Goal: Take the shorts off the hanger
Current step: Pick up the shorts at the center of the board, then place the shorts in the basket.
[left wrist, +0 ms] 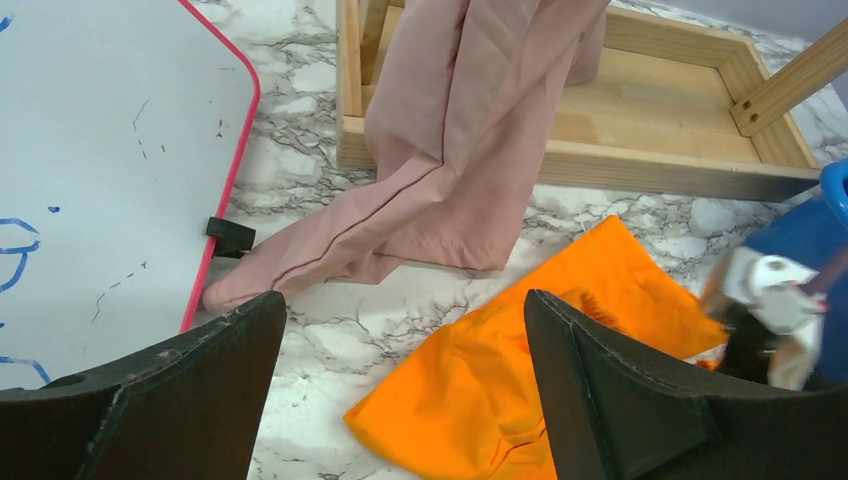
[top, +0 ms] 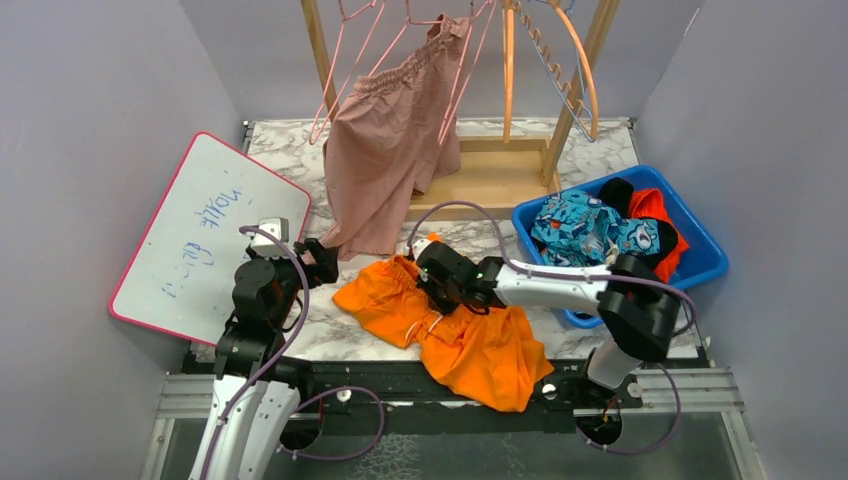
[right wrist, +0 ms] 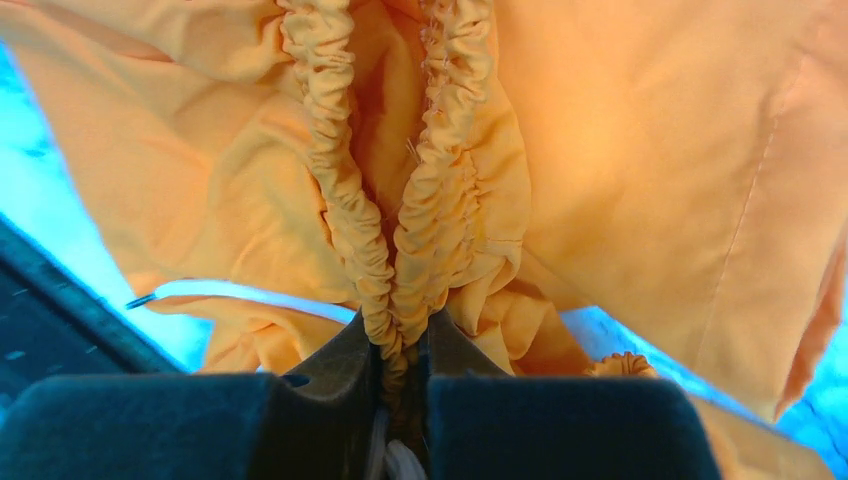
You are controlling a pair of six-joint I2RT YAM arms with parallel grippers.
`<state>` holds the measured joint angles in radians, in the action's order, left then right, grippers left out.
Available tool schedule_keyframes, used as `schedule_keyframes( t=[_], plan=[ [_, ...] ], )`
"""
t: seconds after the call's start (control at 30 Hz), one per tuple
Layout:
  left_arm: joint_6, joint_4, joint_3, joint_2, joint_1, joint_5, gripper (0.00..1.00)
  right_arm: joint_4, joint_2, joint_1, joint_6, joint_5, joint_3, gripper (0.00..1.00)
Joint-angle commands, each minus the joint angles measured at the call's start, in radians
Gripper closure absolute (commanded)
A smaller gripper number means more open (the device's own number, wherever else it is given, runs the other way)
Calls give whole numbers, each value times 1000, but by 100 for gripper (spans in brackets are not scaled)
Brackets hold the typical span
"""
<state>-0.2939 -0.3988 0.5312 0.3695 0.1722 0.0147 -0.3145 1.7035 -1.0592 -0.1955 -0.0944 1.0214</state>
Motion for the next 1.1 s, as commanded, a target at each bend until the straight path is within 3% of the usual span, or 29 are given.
schedule_keyframes(
  t=[0.0,0.23,0.43,0.67,0.87,1.07],
  plan=[
    [9,13,26,11,-4,-19,8,85,-230,-3,-98,-30,-43,99],
    [9,17,25,20,-3,-25,8,285,-700,-3,-149,-93,-217,99],
    [10,19,25,29,-4,-33,8,121,-902,-4,-186,-210,-185,99],
    [10,21,24,32,-3,-35,8,0,-1082,-4,-167,-277,-125,99],
    [10,20,23,32,-4,-37,8,-262,-1107,-4,-229,-551,-12,99],
    [10,21,23,36,-4,-39,8,-398,-1136,-4,-346,-746,-6,99]
  ],
)
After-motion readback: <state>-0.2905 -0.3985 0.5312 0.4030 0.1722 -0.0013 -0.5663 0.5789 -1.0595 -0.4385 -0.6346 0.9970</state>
